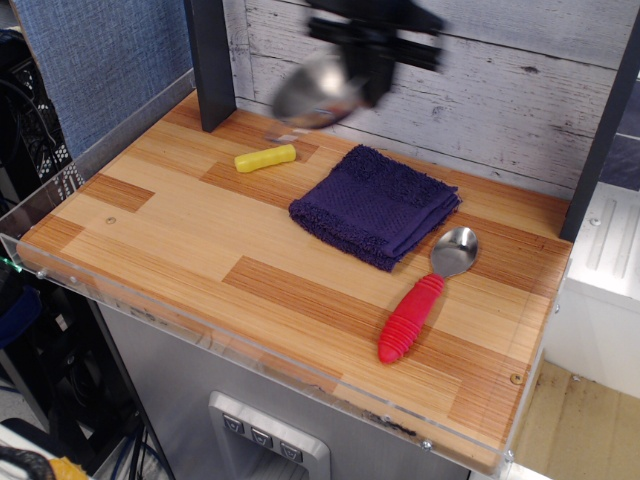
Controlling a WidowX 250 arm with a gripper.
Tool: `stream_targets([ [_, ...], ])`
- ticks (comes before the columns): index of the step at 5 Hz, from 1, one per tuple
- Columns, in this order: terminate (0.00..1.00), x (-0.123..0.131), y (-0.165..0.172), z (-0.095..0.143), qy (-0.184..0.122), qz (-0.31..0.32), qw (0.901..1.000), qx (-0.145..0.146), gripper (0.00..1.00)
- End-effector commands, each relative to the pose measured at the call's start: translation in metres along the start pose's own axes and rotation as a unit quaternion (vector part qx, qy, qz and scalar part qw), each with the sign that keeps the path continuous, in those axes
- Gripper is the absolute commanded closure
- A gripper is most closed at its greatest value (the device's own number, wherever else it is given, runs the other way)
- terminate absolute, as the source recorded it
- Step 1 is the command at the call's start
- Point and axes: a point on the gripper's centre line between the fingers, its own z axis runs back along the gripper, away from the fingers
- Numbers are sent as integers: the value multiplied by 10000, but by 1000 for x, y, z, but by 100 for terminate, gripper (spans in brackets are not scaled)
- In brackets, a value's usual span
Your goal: Put the pot on the cloth.
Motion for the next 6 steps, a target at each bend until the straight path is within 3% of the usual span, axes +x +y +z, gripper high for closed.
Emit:
stream_targets([
  [1, 0, 0, -45, -17, 33, -365, 9991, 193, 100],
  [3, 0, -24, -15, -37, 582, -334, 9956, 652, 100],
  [4, 0, -34, 6, -36, 732, -195, 9936, 843, 100],
  [6, 0, -46, 2, -61, 968, -201, 9922, 761, 100],
])
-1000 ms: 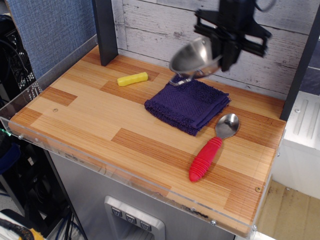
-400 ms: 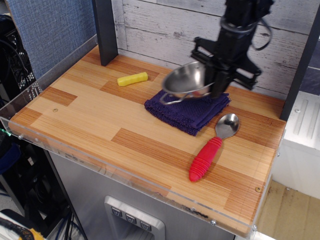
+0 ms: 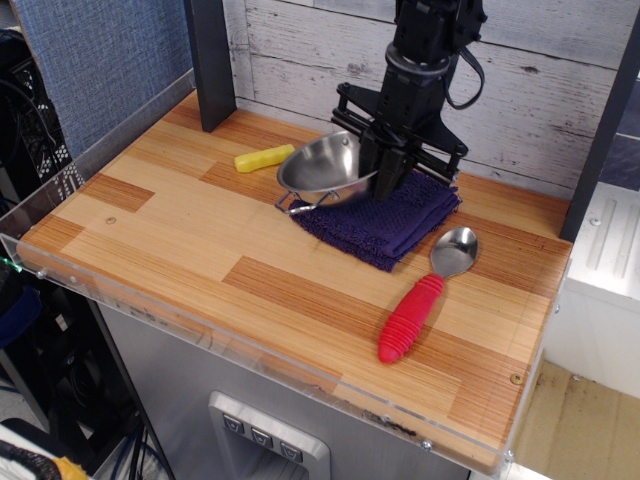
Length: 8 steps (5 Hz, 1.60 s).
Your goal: Put the pot on the cloth.
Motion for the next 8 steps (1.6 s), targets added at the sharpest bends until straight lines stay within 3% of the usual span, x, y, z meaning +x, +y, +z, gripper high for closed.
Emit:
stream_targets([
  [1, 0, -14, -13, -2, -48, -76, 10000, -12, 100],
  [2, 0, -9, -21, -2, -96, -103, 9999, -28, 100],
  [3, 0, -6, -28, 0, -162, 47, 9996, -205, 0],
  [5, 0, 2, -22, 43, -921, 300, 9947, -358, 0],
  [6, 0, -1, 1, 85, -1496, 757, 9847, -468, 0],
  [7, 0, -6, 13, 124, -1397, 1164, 9830, -243, 0],
  [8, 0, -17, 19, 144, -1303, 1338, 9818, -330, 0],
])
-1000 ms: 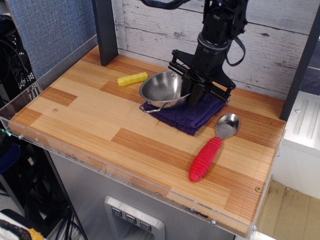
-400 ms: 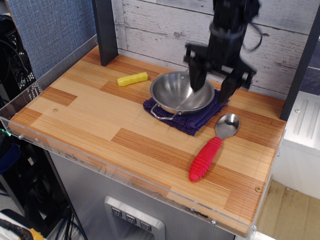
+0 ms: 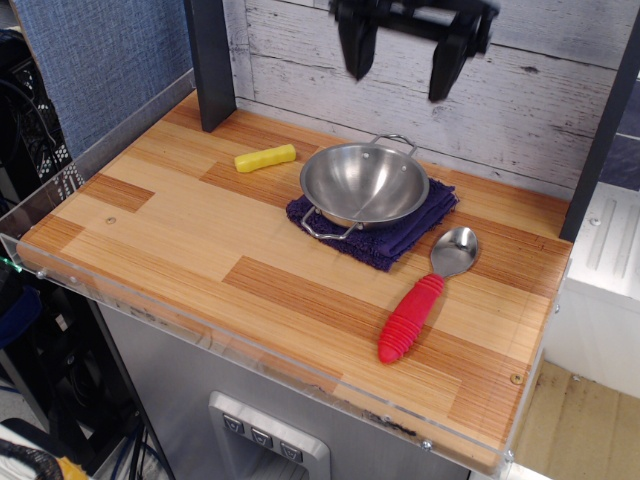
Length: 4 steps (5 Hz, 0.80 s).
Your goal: Put the pot on the cloth.
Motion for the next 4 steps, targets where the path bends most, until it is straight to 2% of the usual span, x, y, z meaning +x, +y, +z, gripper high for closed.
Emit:
stream_targets([
  [1, 0, -19, 7, 54, -164, 124, 9992, -334, 0],
  [2, 0, -22, 5, 55, -208, -215, 9971, -694, 0],
  [3, 0, -22, 5, 52, -148, -335, 9960, -820, 0],
  [4, 0, -20, 7, 53, -5, -593, 9969, -519, 0],
])
